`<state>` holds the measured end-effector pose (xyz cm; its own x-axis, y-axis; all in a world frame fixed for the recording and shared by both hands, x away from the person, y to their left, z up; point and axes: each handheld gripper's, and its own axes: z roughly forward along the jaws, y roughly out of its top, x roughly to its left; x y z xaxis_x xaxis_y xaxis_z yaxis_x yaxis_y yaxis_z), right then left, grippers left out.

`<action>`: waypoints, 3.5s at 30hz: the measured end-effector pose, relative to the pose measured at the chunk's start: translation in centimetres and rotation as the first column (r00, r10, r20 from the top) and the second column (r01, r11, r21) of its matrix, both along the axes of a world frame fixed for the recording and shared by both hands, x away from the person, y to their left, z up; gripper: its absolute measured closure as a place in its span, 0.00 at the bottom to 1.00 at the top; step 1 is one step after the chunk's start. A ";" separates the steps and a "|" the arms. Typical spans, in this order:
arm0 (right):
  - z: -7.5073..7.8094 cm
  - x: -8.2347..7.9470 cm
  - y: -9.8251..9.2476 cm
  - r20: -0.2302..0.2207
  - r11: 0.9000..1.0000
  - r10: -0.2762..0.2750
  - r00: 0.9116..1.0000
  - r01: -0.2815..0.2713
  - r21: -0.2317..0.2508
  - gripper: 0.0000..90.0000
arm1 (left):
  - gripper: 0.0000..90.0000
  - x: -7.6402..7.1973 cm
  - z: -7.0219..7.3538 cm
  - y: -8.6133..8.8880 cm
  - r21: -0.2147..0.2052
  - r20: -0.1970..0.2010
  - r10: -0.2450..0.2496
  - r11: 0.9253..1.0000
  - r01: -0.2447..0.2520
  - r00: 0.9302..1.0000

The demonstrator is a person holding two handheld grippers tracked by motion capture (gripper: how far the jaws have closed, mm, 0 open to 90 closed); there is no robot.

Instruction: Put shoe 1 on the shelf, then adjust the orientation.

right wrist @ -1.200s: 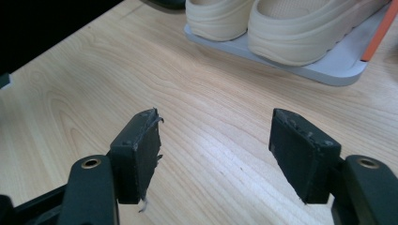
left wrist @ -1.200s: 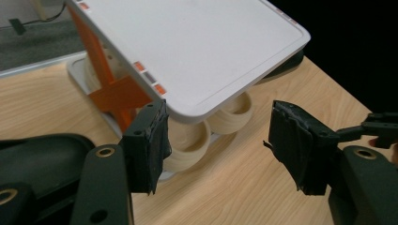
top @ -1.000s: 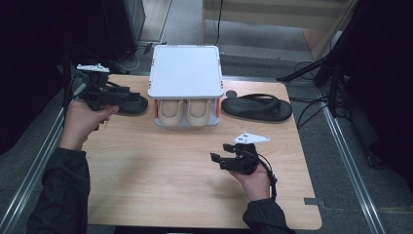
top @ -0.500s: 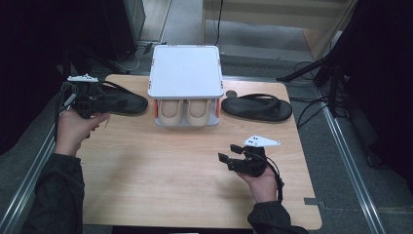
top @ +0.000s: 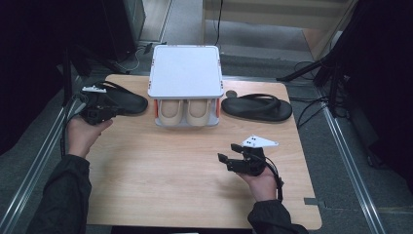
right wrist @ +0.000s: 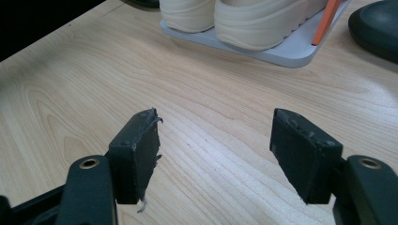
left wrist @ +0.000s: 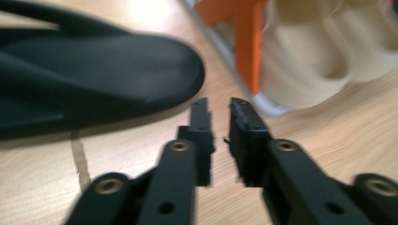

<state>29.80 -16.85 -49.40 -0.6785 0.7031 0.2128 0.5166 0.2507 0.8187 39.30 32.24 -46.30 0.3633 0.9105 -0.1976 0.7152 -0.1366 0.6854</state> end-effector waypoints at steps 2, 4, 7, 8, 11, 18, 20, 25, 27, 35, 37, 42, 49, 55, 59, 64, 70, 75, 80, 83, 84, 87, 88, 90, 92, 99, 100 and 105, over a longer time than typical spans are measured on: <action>0.0 0.0 0.1 -0.005 1.000 -0.001 1.000 0.001 -0.004 0.37 | 0.96 0.2 -0.7 0.1 0.004 -0.015 0.006 1.000 -0.006 1.000; -0.1 0.0 0.1 -0.007 1.000 -0.001 1.000 0.001 -0.008 0.37 | 0.97 0.4 -1.0 0.2 -0.002 -0.013 0.015 1.000 -0.015 1.000; -0.2 -0.1 0.1 -0.011 1.000 -0.003 1.000 0.003 -0.020 0.36 | 0.98 0.8 -1.4 0.3 -0.012 -0.006 0.024 1.000 -0.024 1.000; -0.2 -0.2 0.1 -0.012 1.000 -0.004 1.000 0.004 -0.023 0.36 | 0.98 1.0 -1.5 0.2 -0.012 -0.001 0.030 0.999 -0.030 1.000; -0.3 -0.4 0.1 -0.009 1.000 -0.004 1.000 0.004 -0.022 0.35 | 0.98 1.7 -1.7 0.1 -0.017 -0.005 0.037 0.999 -0.037 0.999; -0.4 -1.1 -0.1 -0.021 1.000 -0.025 0.999 0.025 -0.015 0.36 | 0.99 3.6 -2.4 -0.3 -0.001 -0.038 0.082 0.997 -0.082 0.996; -0.5 -1.4 -0.2 -0.026 0.999 -0.028 0.999 0.028 -0.018 0.36 | 0.99 4.1 -2.7 -0.4 0.002 -0.036 0.091 0.996 -0.091 0.995; -0.7 -2.0 -0.5 -0.025 0.999 -0.035 0.999 0.034 -0.022 0.35 | 0.98 5.4 -3.7 -0.4 0.008 -0.053 0.109 0.994 -0.109 0.993; -0.7 -2.2 -0.7 -0.021 0.999 -0.039 0.999 0.038 -0.023 0.35 | 0.96 5.9 -4.1 -0.4 0.017 -0.057 0.112 0.994 -0.111 0.992; -0.8 -2.9 -1.4 -0.029 0.997 -0.070 0.997 0.070 -0.018 0.35 | 1.00 6.9 -4.6 -0.4 0.026 -0.030 0.158 0.987 -0.157 0.987; -0.8 -2.9 -1.5 -0.027 0.997 -0.073 0.997 0.073 -0.018 0.35 | 1.00 7.1 -5.0 -0.2 0.012 -0.039 0.167 0.986 -0.167 0.985; -0.8 -3.1 -1.8 -0.032 0.997 -0.082 0.996 0.082 -0.017 0.35 | 1.00 7.3 -5.4 0.4 -0.028 -0.041 0.185 0.982 -0.186 0.982; -0.9 -3.0 -1.8 -0.033 0.997 -0.082 0.996 0.082 -0.015 0.35 | 1.00 7.1 -5.3 0.3 -0.002 -0.048 0.172 0.985 -0.173 0.984; -0.9 -2.8 -1.8 -0.033 0.996 -0.082 0.996 0.081 -0.022 0.35 | 1.00 6.6 -5.1 0.5 0.009 -0.068 0.149 0.989 -0.149 0.987; -0.9 -2.7 -1.8 -0.036 0.997 -0.081 0.996 0.080 -0.017 0.35 | 1.00 6.2 -5.2 0.6 0.007 -0.061 0.148 0.989 -0.148 0.987; -0.9 -2.5 -1.6 -0.038 0.997 -0.072 0.997 0.071 -0.015 0.35 | 1.00 5.6 -5.1 0.8 0.011 -0.069 0.137 0.991 -0.137 0.988; -0.9 -2.2 -1.0 -0.039 0.998 -0.055 0.998 0.054 -0.019 0.35 | 1.00 4.9 -5.1 1.1 0.012 -0.070 0.113 0.994 -0.112 0.991; -0.9 -2.0 -0.8 -0.036 0.999 -0.043 0.998 0.043 -0.018 0.35 | 1.00 4.3 -4.9 1.5 0.009 -0.093 0.108 0.994 -0.107 0.990; -0.8 -1.6 -0.5 -0.039 0.999 -0.032 0.999 0.031 -0.014 0.35 | 1.00 3.5 -4.9 1.9 0.010 -0.096 0.104 0.995 -0.104 0.990; -0.8 -1.3 -0.2 -0.037 1.000 -0.020 0.999 0.019 -0.011 0.35 | 1.00 3.0 -4.9 2.2 0.009 -0.102 0.100 0.995 -0.099 0.990; -0.8 -1.3 -0.1 -0.039 1.000 -0.017 0.999 0.016 -0.012 0.35 | 1.00 2.8 -4.9 2.3 0.009 -0.096 0.101 0.995 -0.100 0.990; -0.8 -1.0 0.3 -0.041 1.000 -0.005 0.999 0.004 -0.016 0.35 | 1.00 2.3 -4.9 2.7 0.004 -0.102 0.094 0.996 -0.094 0.990; -0.8 -0.9 0.4 -0.042 1.000 0.001 0.999 -0.001 -0.018 0.35 | 1.00 2.2 -5.0 2.8 0.004 -0.099 0.098 0.995 -0.098 0.990; -0.8 -0.6 0.8 -0.045 1.000 0.007 0.999 -0.007 -0.016 0.35 | 1.00 1.8 -5.0 3.0 0.002 -0.099 0.096 0.995 -0.096 0.990; -0.8 -0.4 1.0 -0.042 1.000 0.016 0.999 -0.017 -0.020 0.35 | 1.00 1.5 -5.0 3.2 0.000 -0.098 0.099 0.995 -0.100 0.990; -0.9 0.3 2.2 -0.040 0.998 0.049 0.998 -0.050 -0.027 0.35 | 1.00 0.3 -5.0 4.0 0.010 -0.101 0.105 0.994 -0.105 0.989; -0.9 0.4 2.4 -0.043 0.998 0.052 0.998 -0.054 -0.025 0.36 | 1.00 0.1 -5.0 4.1 0.011 -0.099 0.111 0.994 -0.110 0.989; -0.7 0.8 2.9 -0.062 0.998 0.064 0.996 -0.065 -0.023 0.37 | 1.00 -0.6 -5.0 5.1 0.012 -0.105 0.133 0.991 -0.133 0.986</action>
<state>30.59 -13.97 -50.11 -0.7087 0.6640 0.2384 0.5477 0.3049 0.7791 38.68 37.34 -51.26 0.2165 0.9503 -0.2237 0.7953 -0.0388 0.6050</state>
